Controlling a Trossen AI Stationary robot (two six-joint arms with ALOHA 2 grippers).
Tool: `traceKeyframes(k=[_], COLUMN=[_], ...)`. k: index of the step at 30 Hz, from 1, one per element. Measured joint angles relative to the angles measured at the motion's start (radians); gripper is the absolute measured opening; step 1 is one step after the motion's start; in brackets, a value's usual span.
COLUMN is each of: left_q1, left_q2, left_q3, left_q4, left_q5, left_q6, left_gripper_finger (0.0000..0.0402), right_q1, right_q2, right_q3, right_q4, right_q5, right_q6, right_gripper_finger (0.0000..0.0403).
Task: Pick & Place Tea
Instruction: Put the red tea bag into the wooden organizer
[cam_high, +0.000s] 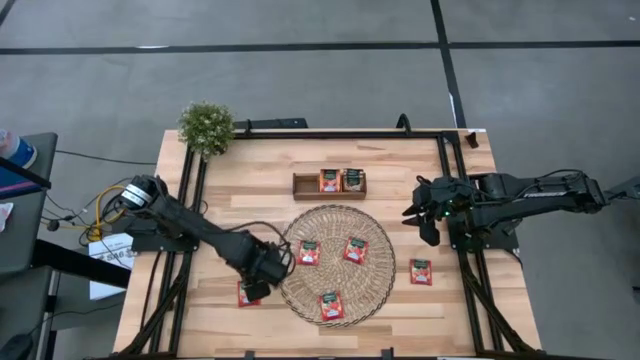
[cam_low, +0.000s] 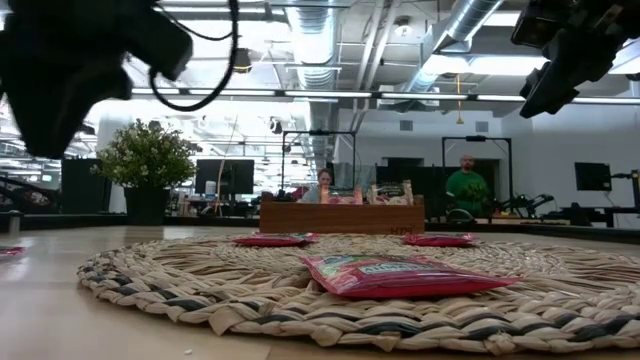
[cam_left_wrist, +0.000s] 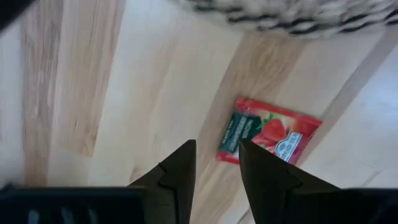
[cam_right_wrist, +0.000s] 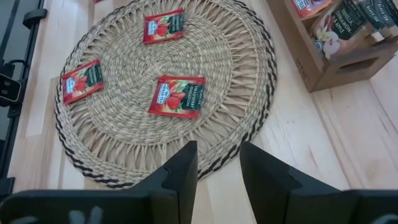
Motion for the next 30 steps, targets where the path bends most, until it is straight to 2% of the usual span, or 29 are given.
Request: traceKeyframes(k=[3,11,20,22,26,30], left_q1=[-0.017,-0.020,-0.027,-0.027,-0.037,-0.061], left_q2=[0.000,0.000,0.001,0.001,0.001,0.002], left_q3=[-0.019,-0.040,-0.040,-0.040,-0.047,-0.103], left_q4=[0.001,0.024,0.071,0.071,0.086,0.130], left_q5=[-0.002,-0.002,-0.004,-0.033,-0.101,-0.074], left_q6=[-0.041,-0.037,0.057,0.071,0.078,0.094], left_gripper_finger=[0.0115,0.0118,0.0180,0.0193,0.0204,0.0204], right_q1=[0.000,0.000,0.000,0.000,0.000,0.000], right_q2=[0.000,0.000,0.000,0.000,0.000,0.000], right_q3=[0.000,0.000,0.000,0.000,0.000,0.000], right_q4=[0.000,0.001,0.001,0.001,0.001,0.001], right_q5=[0.000,0.000,0.000,0.000,0.000,0.000], right_q6=[0.000,0.000,0.000,0.000,-0.001,-0.001], right_gripper_finger=[0.0113,0.0113,0.0113,0.0113,0.0113,0.0113])
